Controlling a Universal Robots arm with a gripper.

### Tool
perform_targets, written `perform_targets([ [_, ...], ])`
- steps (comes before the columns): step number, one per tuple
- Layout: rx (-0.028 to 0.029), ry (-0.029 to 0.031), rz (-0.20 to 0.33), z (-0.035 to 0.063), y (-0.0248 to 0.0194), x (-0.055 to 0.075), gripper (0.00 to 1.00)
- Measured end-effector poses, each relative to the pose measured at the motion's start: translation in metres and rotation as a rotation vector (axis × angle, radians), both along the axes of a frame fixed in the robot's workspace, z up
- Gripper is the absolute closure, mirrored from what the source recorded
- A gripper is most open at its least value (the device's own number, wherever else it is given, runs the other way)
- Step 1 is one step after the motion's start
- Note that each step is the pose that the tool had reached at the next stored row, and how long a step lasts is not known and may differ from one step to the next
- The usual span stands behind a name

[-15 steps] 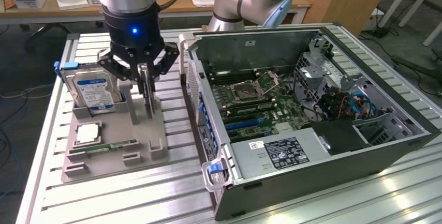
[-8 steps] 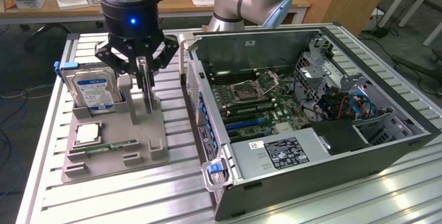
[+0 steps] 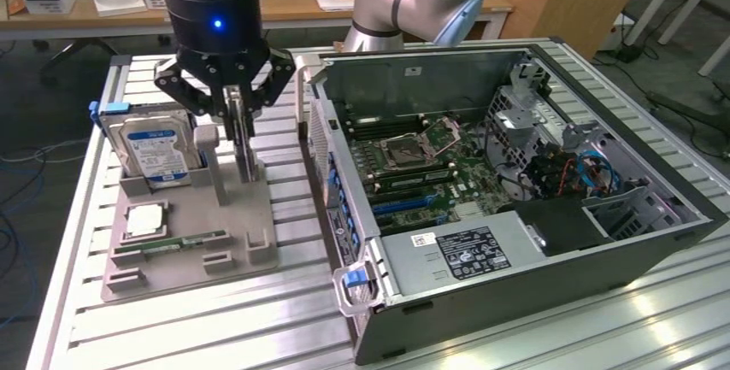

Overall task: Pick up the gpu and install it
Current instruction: 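Pick up the gpu and move the gpu toward the slot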

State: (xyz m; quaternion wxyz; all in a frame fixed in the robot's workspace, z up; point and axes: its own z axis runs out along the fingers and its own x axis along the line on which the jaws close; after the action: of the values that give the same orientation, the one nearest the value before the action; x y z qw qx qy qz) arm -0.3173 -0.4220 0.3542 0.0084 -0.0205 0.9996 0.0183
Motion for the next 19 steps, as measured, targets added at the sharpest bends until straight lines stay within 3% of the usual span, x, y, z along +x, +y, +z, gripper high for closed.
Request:
perform_targets([
  [10, 0.0008, 0.0003, 0.0, 0.0026, 0.0, 0.0, 0.73],
  [19, 0.0009, 0.0002, 0.0, 0.0116, 0.0, 0.0, 0.73],
])
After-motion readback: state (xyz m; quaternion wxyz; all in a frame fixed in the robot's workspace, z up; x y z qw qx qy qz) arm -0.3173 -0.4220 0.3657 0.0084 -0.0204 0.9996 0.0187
